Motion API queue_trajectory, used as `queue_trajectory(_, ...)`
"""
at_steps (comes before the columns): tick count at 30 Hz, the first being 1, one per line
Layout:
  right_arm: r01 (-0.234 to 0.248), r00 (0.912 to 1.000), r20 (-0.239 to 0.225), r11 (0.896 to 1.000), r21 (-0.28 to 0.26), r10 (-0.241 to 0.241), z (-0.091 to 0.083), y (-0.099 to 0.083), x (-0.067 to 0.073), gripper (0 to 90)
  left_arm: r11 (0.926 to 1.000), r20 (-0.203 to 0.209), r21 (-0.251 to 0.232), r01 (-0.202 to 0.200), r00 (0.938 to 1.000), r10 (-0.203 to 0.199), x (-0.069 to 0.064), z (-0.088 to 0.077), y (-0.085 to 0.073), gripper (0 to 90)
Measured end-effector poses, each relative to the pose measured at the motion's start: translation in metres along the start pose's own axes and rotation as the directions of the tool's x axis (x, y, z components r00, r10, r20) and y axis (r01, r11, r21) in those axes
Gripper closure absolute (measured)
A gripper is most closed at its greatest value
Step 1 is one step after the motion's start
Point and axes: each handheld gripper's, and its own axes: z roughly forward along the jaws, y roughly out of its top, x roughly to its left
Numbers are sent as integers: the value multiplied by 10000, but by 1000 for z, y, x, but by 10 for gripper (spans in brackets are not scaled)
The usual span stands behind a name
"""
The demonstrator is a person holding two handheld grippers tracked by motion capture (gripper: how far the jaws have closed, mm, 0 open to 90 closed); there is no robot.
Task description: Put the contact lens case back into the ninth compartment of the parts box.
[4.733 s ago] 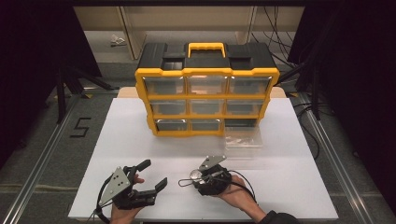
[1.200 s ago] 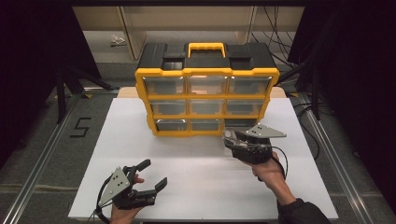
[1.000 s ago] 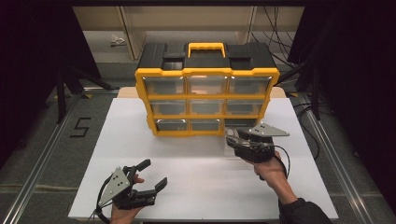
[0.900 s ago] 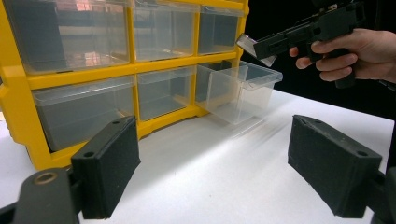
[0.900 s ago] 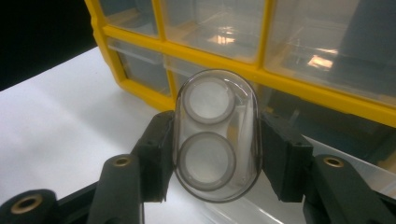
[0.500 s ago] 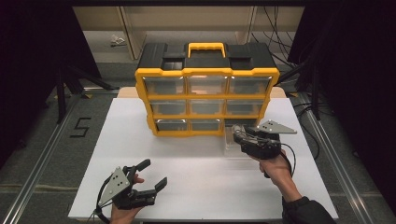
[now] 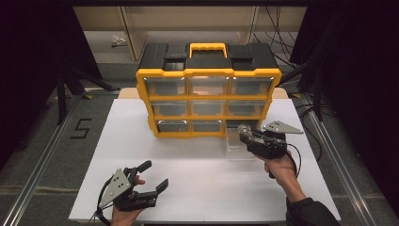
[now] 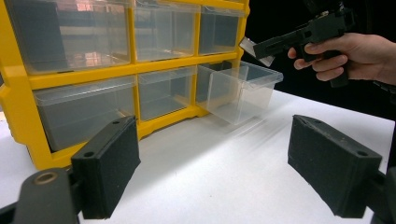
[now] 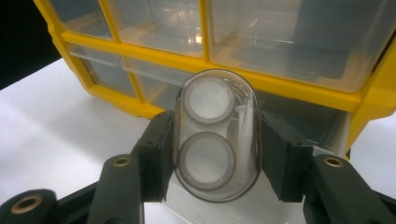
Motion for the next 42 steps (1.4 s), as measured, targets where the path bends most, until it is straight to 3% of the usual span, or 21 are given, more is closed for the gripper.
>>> queue_trajectory(35,-423,9982,435,9986,312,409,8,-9,-12,488,10000,10,-13,15,10000,-15,0,0,0,162)
queue_trajectory(42,-606,9972,441,9981,94,602,5,-6,-13,402,10000,16,-18,28,10000,-28,0,0,0,163)
